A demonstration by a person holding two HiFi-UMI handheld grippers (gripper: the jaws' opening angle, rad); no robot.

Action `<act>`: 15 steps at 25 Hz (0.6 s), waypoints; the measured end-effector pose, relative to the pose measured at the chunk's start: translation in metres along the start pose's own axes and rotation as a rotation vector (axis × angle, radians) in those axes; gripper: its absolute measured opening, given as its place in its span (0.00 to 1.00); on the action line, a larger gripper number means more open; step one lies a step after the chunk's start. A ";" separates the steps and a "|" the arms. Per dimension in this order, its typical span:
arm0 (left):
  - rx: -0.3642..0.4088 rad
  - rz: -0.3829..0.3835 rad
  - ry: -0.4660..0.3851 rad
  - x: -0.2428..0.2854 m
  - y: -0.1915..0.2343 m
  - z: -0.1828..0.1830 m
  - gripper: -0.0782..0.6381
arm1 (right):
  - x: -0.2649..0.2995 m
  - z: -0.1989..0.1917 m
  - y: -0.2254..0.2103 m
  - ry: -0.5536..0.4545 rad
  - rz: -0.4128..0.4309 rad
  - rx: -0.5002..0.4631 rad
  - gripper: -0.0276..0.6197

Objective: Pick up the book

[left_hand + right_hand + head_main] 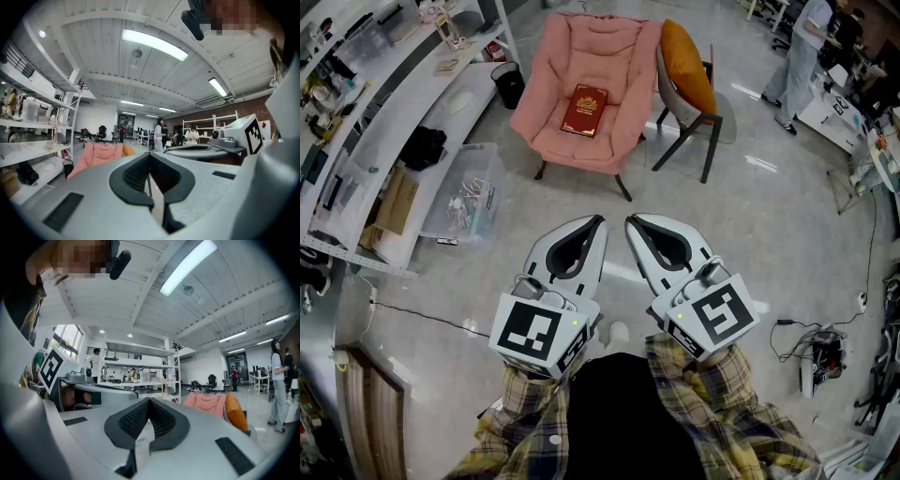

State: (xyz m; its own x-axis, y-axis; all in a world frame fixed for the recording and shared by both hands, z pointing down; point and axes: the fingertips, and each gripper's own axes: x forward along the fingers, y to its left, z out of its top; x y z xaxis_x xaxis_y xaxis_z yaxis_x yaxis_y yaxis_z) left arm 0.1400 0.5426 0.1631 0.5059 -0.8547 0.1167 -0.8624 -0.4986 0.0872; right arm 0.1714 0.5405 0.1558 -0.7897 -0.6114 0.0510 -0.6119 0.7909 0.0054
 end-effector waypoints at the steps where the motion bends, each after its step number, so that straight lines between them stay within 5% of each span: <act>1: -0.001 0.002 0.000 0.000 0.000 0.000 0.11 | 0.000 0.000 0.000 0.001 0.003 0.002 0.06; 15: -0.020 0.056 -0.001 0.003 -0.014 -0.010 0.11 | -0.014 -0.011 -0.010 0.005 0.026 0.011 0.06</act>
State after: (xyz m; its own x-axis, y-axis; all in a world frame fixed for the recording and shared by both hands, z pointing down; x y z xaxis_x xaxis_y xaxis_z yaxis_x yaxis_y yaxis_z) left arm 0.1536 0.5479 0.1724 0.4565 -0.8815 0.1208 -0.8891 -0.4467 0.1000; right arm 0.1893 0.5414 0.1662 -0.8054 -0.5901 0.0561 -0.5913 0.8064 -0.0066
